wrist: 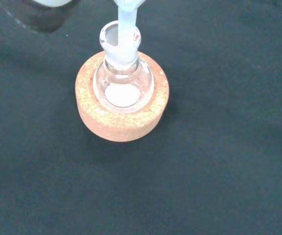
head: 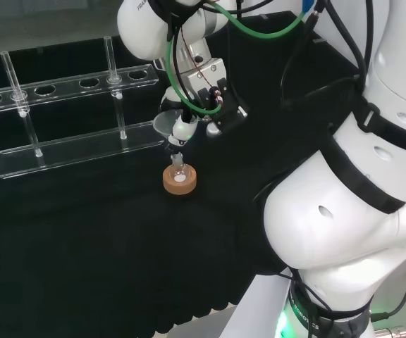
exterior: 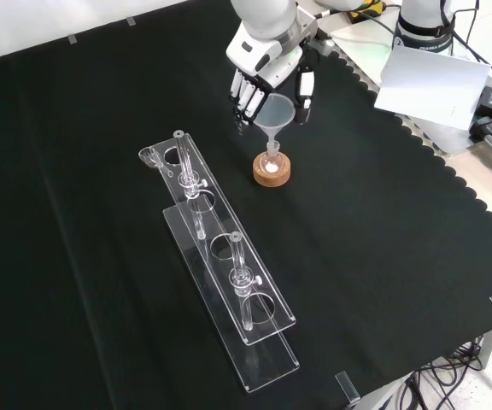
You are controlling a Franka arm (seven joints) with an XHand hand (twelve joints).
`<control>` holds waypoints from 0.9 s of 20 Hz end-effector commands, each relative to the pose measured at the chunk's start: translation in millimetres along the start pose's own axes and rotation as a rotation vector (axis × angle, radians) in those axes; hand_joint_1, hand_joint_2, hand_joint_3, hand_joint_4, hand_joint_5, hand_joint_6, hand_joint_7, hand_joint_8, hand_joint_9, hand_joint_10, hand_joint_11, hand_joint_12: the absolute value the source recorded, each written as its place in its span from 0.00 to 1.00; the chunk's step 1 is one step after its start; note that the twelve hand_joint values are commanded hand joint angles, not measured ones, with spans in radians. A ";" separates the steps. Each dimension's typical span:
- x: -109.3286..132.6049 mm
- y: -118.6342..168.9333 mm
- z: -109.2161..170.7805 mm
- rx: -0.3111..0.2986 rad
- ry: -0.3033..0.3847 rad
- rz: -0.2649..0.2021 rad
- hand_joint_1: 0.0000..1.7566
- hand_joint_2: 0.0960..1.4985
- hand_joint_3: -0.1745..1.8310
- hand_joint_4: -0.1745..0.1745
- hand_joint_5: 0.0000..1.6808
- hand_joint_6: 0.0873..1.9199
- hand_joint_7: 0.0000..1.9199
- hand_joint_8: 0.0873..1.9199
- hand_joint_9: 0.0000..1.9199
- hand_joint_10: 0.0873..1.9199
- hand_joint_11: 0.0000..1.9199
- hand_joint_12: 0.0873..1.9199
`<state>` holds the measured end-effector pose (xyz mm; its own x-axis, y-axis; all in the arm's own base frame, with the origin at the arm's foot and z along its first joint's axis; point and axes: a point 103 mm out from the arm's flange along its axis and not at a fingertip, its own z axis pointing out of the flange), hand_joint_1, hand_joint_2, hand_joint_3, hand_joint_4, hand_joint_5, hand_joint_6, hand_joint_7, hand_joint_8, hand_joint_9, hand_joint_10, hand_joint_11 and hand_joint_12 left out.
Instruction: Remove the funnel from the round-bottom flask.
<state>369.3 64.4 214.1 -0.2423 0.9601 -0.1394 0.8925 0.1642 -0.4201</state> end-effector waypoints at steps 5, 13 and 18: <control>1.0 -31.6 -30.1 0.005 -0.029 0.046 0.49 0.60 0.00 0.40 0.36 0.03 0.30 0.30 0.52 0.17 0.37 0.60; 2.5 -53.6 -68.4 -0.089 -0.032 0.061 0.49 0.61 0.00 0.40 0.36 0.03 0.30 0.30 0.52 0.16 0.38 0.61; -1.4 -52.7 -99.3 -0.115 -0.033 0.076 0.49 0.61 0.00 0.40 0.36 0.04 0.30 0.30 0.52 0.16 0.38 0.61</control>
<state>353.3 71.3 299.4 -0.1962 0.9609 -0.1957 0.9389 0.1265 -0.3200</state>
